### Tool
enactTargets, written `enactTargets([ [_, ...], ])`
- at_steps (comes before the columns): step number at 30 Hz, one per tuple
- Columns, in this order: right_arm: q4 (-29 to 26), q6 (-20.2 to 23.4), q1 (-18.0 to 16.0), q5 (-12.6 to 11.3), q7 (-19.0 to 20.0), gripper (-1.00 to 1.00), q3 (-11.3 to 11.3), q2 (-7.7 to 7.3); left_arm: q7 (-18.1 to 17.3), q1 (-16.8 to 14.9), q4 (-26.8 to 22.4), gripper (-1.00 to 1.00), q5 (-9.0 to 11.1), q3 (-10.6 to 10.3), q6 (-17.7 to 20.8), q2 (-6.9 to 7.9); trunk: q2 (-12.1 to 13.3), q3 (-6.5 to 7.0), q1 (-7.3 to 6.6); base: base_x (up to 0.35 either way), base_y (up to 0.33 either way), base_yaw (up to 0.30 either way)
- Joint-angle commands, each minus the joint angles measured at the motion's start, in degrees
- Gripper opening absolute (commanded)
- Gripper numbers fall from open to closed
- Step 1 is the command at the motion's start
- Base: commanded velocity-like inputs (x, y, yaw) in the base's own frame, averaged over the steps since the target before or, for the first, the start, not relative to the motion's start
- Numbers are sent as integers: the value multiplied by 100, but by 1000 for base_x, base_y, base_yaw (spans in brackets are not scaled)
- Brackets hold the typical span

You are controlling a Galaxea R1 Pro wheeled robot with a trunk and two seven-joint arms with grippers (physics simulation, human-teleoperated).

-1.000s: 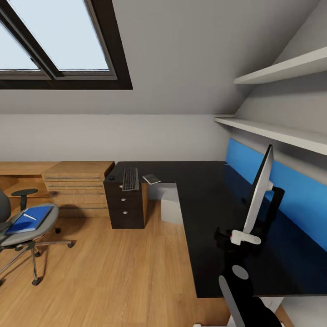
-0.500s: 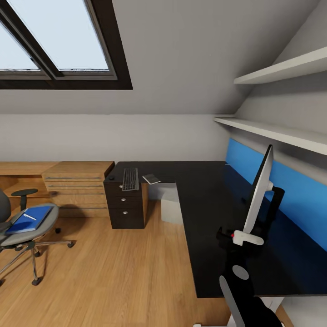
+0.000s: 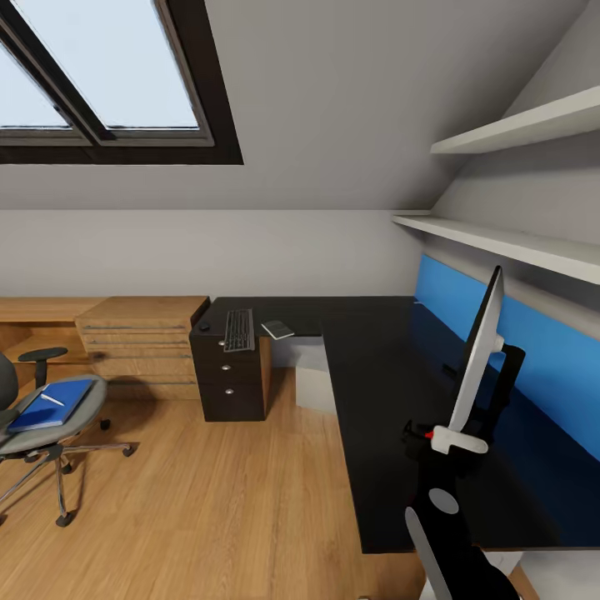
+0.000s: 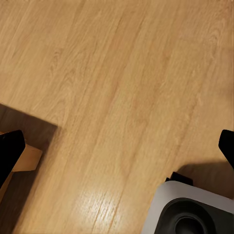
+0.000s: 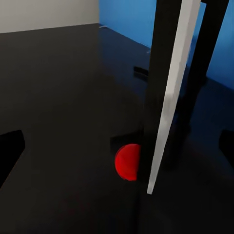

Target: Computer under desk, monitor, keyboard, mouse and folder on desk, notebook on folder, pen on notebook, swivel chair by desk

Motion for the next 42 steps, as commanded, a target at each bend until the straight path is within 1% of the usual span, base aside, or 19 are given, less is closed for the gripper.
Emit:
enactTargets([
  [1,-1,22,-5,-36,-39,100,-10,-2,43,4,-18,100,24,-50,-1,3,-4,-6,3,238,0,0],
  [8,32,22,-5,-37,-35,100,-138,-12,43,5,-18,100,24,-50,-4,3,-4,-6,3,111,0,0],
  [10,91,4,-5,-45,-32,100,-197,-52,43,4,-15,100,24,-50,-4,3,-4,-6,3,21,0,0],
  [11,125,-81,-5,-48,-31,100,-223,-115,43,4,-15,100,24,-50,-4,3,-4,-6,3,112,0,0],
  [14,141,-171,-5,-50,-31,100,-260,-163,43,4,-16,100,25,-46,-4,3,-4,-6,3,200,0,0],
  [17,146,-197,-5,-50,-30,100,-349,-186,43,4,-15,100,30,-43,-2,3,-4,-6,3,133,0,0],
  [20,148,-211,-5,-51,-30,100,-521,-205,43,4,-17,100,26,-42,-4,3,-4,-6,3,46,0,0],
  [24,149,-215,-5,-51,-30,100,-631,-213,43,4,-15,100,28,-42,-4,3,-4,-6,3,16,0,0],
  [27,149,-217,-5,-51,-30,100,-707,-245,43,5,-18,100,27,-42,-4,3,-4,-6,3,33,0,0],
  [30,151,-221,-5,-52,-30,100,-746,-300,43,6,-17,100,25,-37,-8,3,-4,-6,3,140,-7,0],
  [32,154,-218,-9,-59,-30,100,-804,-367,43,5,-17,100,24,-35,-11,3,-4,-6,3,238,-43,0],
  [33,157,-216,-13,-72,-30,100,-898,-434,41,4,-13,100,25,-39,-4,3,-4,-6,3,111,-25,0],
  [42,158,-216,-14,-77,-29,100,-940,-453,32,7,-12,100,24,-41,0,3,-4,-6,3,30,-7,0],
])
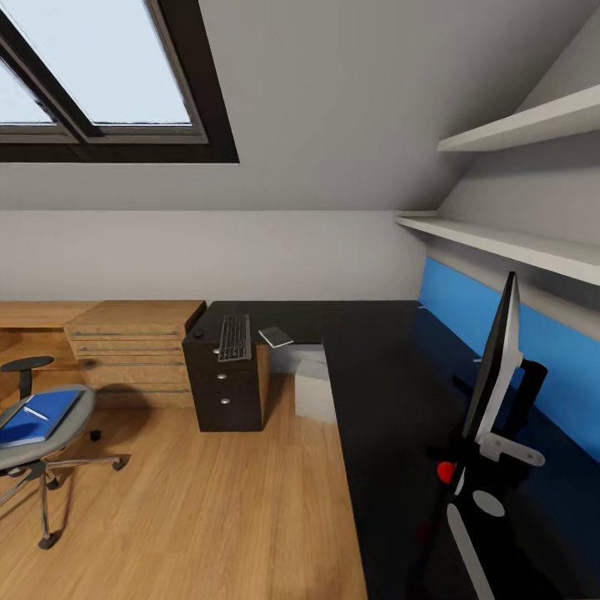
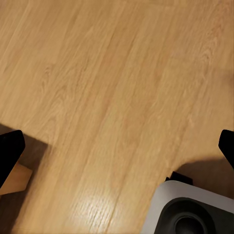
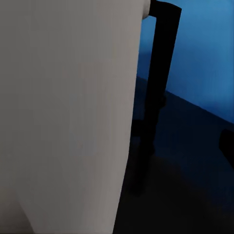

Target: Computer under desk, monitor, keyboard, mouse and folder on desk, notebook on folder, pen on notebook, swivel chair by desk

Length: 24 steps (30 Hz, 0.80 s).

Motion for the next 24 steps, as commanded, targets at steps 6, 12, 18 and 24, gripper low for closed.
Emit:
enactTargets([
  [6,-9,26,-3,-31,-28,100,5,-1,44,4,-17,100,30,-55,20,3,-5,-7,1,-41,-65,0],
  [12,-4,26,-3,-26,-27,100,4,-1,45,1,-15,100,31,-53,31,3,-5,-7,1,-175,-229,0],
  [18,-1,26,-3,-26,-28,100,4,-1,45,1,-18,100,31,-44,8,3,-5,-7,1,-30,-250,0],
  [24,0,26,-3,-26,-25,100,4,-1,45,2,-15,100,31,-46,-4,3,-5,-7,1,119,-273,0],
])
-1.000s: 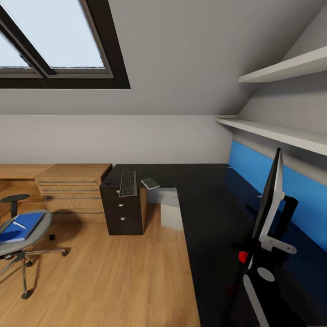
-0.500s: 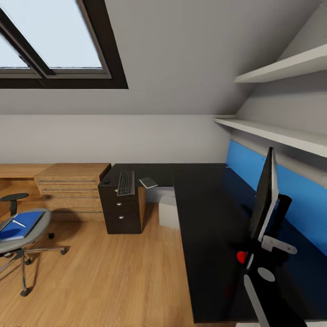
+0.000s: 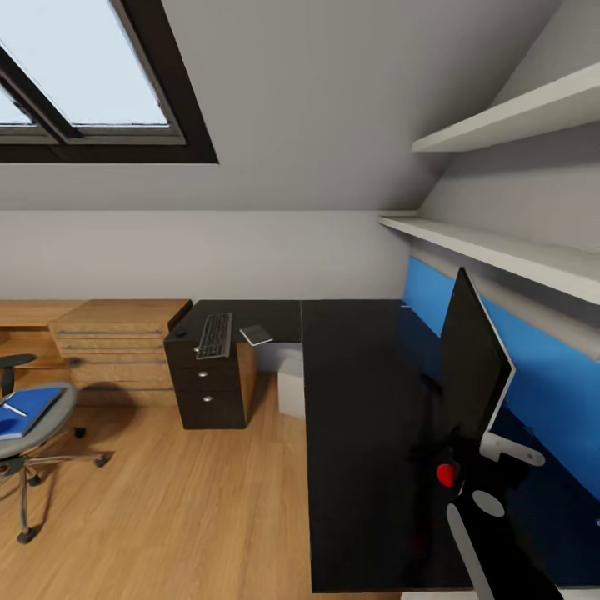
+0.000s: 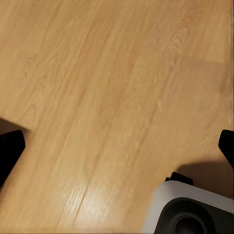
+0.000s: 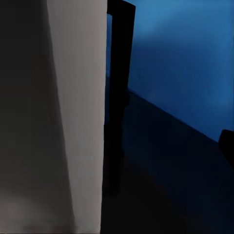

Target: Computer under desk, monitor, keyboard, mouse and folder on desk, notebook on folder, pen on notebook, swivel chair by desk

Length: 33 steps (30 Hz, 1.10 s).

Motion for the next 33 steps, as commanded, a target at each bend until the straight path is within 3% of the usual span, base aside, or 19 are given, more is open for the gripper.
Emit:
enactTargets([
  [1,-7,28,-3,-44,-31,100,6,-5,43,3,-16,100,23,-51,8,3,-4,-6,2,79,-266,0],
  [16,54,28,-3,-35,-17,100,24,-5,43,2,-17,100,24,-45,17,7,-4,-6,2,-65,-202,0],
  [33,55,19,-3,-52,5,100,57,-2,43,2,-16,100,32,-36,23,9,-4,-6,2,-26,-15,0],
])
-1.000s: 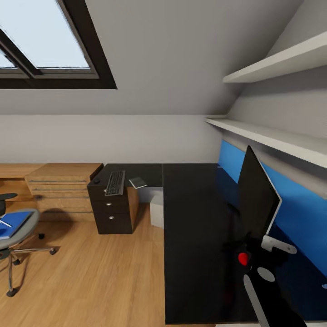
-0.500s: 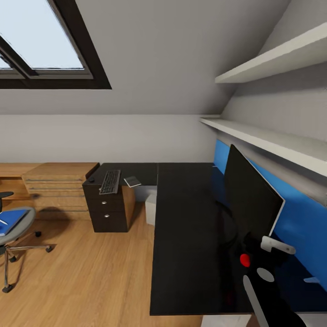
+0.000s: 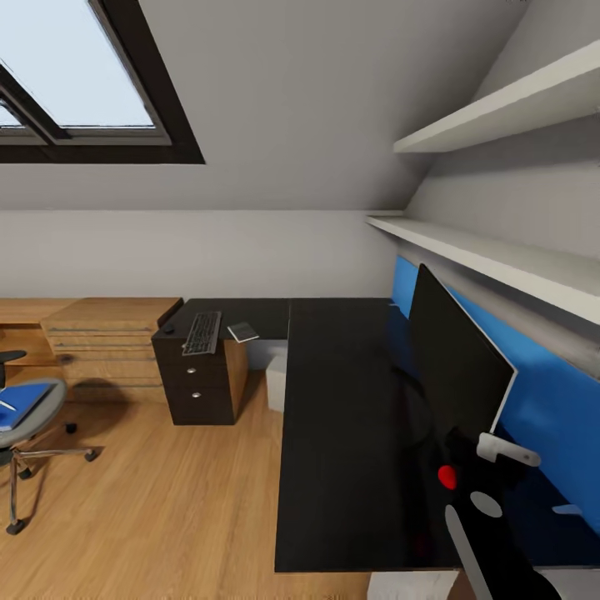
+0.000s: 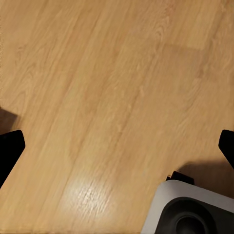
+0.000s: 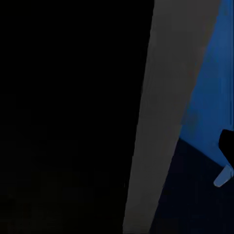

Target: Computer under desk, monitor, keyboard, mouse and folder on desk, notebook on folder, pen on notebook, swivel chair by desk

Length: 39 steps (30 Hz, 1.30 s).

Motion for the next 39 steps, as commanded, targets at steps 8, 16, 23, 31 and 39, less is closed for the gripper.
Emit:
enactTargets([
  [8,-10,26,-3,-33,-30,100,9,0,43,4,-16,100,25,-43,4,5,-5,-7,-1,-146,-29,0],
  [16,-10,26,-3,-33,-29,100,9,-1,43,4,-16,100,31,-39,4,5,-5,-7,-1,-5,-118,0],
  [23,-34,7,-3,-33,-22,100,29,7,43,3,-16,100,31,-32,4,5,-5,-7,-1,0,-3,0],
  [31,-56,-355,-3,-33,-11,100,115,27,43,3,-16,100,31,-32,8,5,-5,-7,-1,0,0,0],
  [39,-66,-494,-3,-29,-27,100,248,29,43,4,-17,100,31,-32,7,5,-5,-18,-1,0,0,0],
])
